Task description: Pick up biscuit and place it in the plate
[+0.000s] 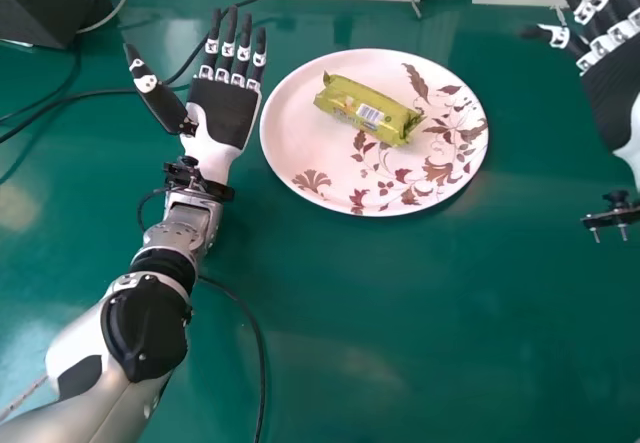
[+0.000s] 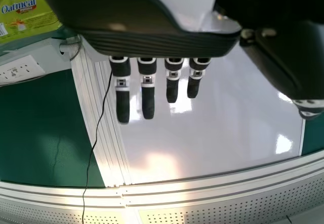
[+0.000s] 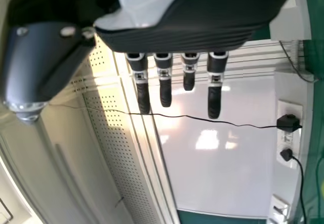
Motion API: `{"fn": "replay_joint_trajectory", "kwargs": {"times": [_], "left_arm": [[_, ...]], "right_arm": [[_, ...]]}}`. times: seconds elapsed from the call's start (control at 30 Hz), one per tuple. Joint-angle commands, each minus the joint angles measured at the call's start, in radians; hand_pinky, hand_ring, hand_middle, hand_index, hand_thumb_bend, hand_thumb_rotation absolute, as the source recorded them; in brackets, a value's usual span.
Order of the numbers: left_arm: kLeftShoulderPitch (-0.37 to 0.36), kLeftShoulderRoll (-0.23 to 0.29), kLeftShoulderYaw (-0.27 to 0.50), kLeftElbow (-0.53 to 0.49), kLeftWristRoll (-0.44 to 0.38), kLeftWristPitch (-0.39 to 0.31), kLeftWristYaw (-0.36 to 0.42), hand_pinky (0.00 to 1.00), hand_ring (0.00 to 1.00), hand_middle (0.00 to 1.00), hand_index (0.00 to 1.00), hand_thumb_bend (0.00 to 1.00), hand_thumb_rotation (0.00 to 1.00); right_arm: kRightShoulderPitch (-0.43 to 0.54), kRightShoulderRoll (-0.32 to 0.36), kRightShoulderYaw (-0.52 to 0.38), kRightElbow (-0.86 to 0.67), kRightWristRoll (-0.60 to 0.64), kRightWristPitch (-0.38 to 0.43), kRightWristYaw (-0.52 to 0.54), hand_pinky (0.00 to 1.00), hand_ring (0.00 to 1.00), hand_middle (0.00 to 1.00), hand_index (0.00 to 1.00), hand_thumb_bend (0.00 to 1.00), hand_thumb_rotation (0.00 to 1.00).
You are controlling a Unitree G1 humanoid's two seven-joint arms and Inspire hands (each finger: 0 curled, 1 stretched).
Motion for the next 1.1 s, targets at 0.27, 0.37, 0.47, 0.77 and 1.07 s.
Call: {"fn": "replay_joint_trajectory", "kwargs": {"times": [0.27, 0.37, 0.47, 0.77, 1.07], "left_arm": [[0.020, -0.006, 0.008, 0.010, -0.007, -0.006, 0.000, 0.68, 0.86, 1.00, 1.00, 1.00, 0.84], [0.020, -0.006, 0.007, 0.010, -0.009, -0.004, -0.001, 0.68, 0.86, 1.00, 1.00, 1.00, 0.86], [0.020, -0.007, 0.006, 0.010, -0.010, -0.011, 0.003, 0.68, 0.86, 1.00, 1.00, 1.00, 0.84], [0.021, 0.001, 0.006, 0.012, -0.011, -0.001, 0.005, 0.71, 0.85, 1.00, 1.00, 1.00, 0.85], [0.026, 0.005, 0.000, 0.011, -0.006, 0.005, -0.005, 0.72, 0.86, 1.00, 1.00, 1.00, 0.84]], "right_arm": [[-0.034, 0.041, -0.020, 0.048, 0.080, 0.020, 0.058, 0.69, 0.74, 0.91, 0.84, 0.99, 0.31], [-0.044, 0.063, -0.016, 0.055, 0.080, 0.018, 0.058, 0.70, 0.74, 0.91, 0.84, 1.00, 0.30], [-0.058, 0.096, -0.014, 0.070, 0.122, 0.044, 0.072, 0.71, 0.74, 0.92, 0.84, 1.00, 0.28], [-0.011, 0.225, -0.030, 0.133, 0.155, 0.001, 0.109, 0.69, 0.74, 0.91, 0.84, 0.99, 0.27], [0.044, 0.269, -0.047, 0.126, 0.214, -0.004, 0.200, 0.69, 0.73, 0.91, 0.84, 1.00, 0.23]]}}
